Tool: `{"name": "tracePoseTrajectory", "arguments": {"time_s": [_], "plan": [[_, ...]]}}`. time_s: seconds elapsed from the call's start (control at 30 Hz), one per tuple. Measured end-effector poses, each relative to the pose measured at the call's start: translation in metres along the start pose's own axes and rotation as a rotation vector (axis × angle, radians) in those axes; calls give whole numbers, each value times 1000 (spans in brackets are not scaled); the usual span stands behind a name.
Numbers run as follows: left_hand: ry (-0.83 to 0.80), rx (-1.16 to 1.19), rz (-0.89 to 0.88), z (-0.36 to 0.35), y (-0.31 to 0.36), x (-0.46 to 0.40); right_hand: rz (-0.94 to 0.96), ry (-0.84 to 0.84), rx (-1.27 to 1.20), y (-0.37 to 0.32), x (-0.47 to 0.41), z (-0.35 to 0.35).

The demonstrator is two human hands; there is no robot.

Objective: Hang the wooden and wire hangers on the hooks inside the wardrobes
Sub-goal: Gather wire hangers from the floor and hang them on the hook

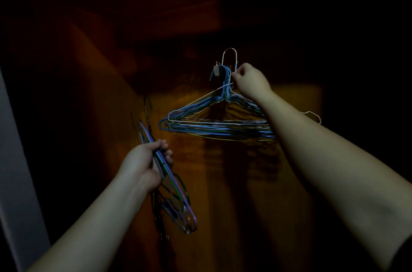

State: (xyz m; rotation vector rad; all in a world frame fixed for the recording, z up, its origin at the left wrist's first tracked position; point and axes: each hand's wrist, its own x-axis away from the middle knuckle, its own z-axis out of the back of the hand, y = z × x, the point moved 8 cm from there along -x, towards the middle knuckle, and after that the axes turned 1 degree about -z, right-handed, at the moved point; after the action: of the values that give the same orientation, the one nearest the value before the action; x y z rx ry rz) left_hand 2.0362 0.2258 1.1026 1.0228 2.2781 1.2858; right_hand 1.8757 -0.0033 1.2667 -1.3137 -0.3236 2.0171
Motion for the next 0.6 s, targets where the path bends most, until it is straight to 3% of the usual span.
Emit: {"name": "tracePoseTrajectory", "arguments": {"time_s": [0.33,0.6], "plan": [[23,-5,12,6,-7,-10,37,-38,-105,-1,3,-28],[31,-27,16,4,-11,-7,39,-75,-53,3,10,-47]]}}
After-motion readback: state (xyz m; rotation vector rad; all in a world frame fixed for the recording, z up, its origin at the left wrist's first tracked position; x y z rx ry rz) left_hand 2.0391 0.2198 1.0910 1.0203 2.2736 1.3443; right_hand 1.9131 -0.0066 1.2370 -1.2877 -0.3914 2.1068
